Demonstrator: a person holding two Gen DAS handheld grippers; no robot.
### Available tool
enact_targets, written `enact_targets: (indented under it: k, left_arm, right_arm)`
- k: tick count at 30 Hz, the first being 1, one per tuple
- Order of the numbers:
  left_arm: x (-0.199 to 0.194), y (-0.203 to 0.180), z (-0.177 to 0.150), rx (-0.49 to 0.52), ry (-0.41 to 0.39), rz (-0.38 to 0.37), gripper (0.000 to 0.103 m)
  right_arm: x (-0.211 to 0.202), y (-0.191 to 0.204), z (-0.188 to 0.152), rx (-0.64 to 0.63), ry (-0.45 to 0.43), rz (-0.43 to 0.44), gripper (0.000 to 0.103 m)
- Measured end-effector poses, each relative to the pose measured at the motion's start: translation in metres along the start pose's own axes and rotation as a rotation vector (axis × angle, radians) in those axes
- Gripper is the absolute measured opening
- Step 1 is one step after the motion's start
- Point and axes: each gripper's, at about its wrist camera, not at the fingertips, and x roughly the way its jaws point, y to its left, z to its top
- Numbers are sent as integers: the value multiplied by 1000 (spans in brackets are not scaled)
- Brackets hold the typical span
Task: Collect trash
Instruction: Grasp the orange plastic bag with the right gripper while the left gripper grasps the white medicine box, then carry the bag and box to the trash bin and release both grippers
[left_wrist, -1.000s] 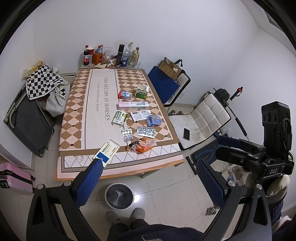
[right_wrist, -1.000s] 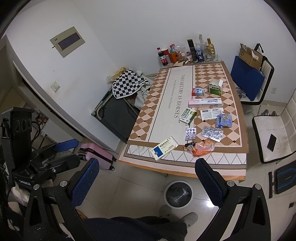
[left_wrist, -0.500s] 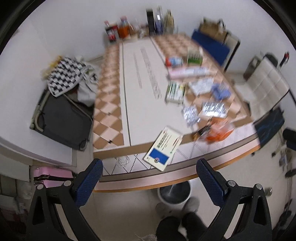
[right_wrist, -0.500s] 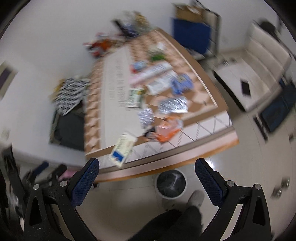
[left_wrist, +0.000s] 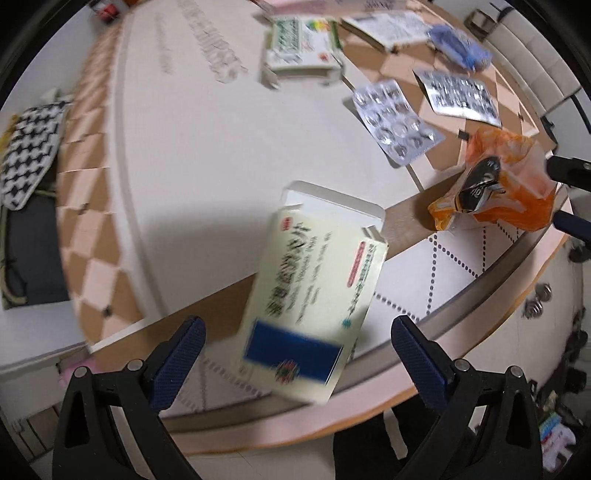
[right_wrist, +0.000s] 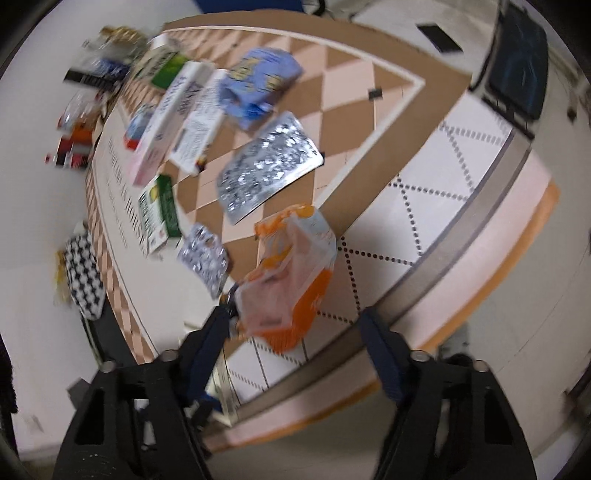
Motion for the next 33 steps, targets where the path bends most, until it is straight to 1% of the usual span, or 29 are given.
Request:
enact_targets:
  k: [1, 3, 4, 5, 6, 7, 9, 13, 15, 19, 23, 26, 33]
  left_arm:
    - [6, -1, 2, 7, 12, 3, 102]
    - [17, -4, 5, 23, 34, -7, 102]
    - [20, -4, 6, 25, 39, -9, 102]
    - [22, -5, 7, 26, 39, -14, 99]
    - [24, -4, 7, 20, 41, -18, 94]
    - [26, -3, 8, 16, 46, -18, 79]
    - [25, -1, 9, -1, 36, -20, 78]
    - [26, 0, 8, -18, 21, -13, 77]
    - [33, 0, 14, -36, 17, -6, 77]
    - [32, 0, 9, -66, 1, 12, 77]
    - [17, -2, 1, -95, -35, 20, 77]
    - [0, -5, -8, -125, -75, 15, 77]
    - [-39, -6, -38, -221, -159, -12, 77]
  right_arm:
    - [6, -2, 1, 13, -2, 4, 59]
    - [17, -6, 4, 37, 0, 16, 41]
    - [23, -7, 6, 48, 4, 29, 37]
    - [27, -7, 7, 53, 7, 42, 25]
    - [29, -8, 7, 54, 7, 45, 19]
    - [30, -7, 7, 49, 4, 49, 18]
    - [30, -3, 8, 24, 0, 52, 15]
    - [27, 2, 9, -8, -3, 50, 12]
    - [24, 3, 9, -23, -4, 48, 11]
    - [17, 5, 8, -57, -5, 44, 9]
    - [7, 9, 6, -102, -11, 42, 8]
    - [-3, 14, 1, -156, -18, 38, 7]
    - [-34, 19, -25, -271, -32, 65, 7]
